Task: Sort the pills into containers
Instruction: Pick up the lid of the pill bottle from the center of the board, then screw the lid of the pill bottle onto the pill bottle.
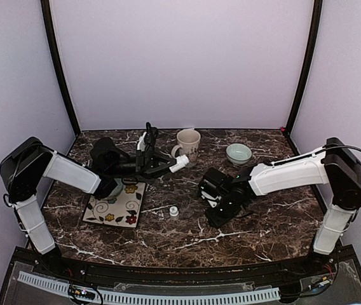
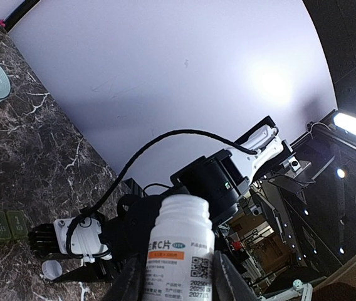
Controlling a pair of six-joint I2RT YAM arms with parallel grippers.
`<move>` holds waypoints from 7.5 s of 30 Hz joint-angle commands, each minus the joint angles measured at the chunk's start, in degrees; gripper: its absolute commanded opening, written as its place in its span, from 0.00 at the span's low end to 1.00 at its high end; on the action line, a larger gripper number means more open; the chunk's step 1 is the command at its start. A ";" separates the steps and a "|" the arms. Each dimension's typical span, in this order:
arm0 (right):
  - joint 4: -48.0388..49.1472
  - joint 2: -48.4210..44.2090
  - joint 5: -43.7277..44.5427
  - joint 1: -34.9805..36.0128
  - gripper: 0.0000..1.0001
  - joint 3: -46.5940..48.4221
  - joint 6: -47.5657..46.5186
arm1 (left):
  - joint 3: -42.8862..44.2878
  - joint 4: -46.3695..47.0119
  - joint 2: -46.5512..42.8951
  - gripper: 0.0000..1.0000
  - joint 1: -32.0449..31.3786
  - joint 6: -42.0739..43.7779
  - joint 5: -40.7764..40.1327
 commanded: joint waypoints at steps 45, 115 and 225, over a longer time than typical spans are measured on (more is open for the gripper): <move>8.96 -23.94 -24.50 -13.70 0.07 4.38 4.57 | 0.23 3.62 -2.31 0.08 0.50 -2.23 3.07; 25.88 -19.43 -42.22 -13.35 0.06 11.35 11.07 | 12.54 3.91 2.96 0.09 -0.03 -8.90 9.87; 20.63 -18.73 -41.58 -10.48 0.03 15.40 24.68 | 21.25 -41.00 -12.69 0.09 -7.35 35.38 -3.91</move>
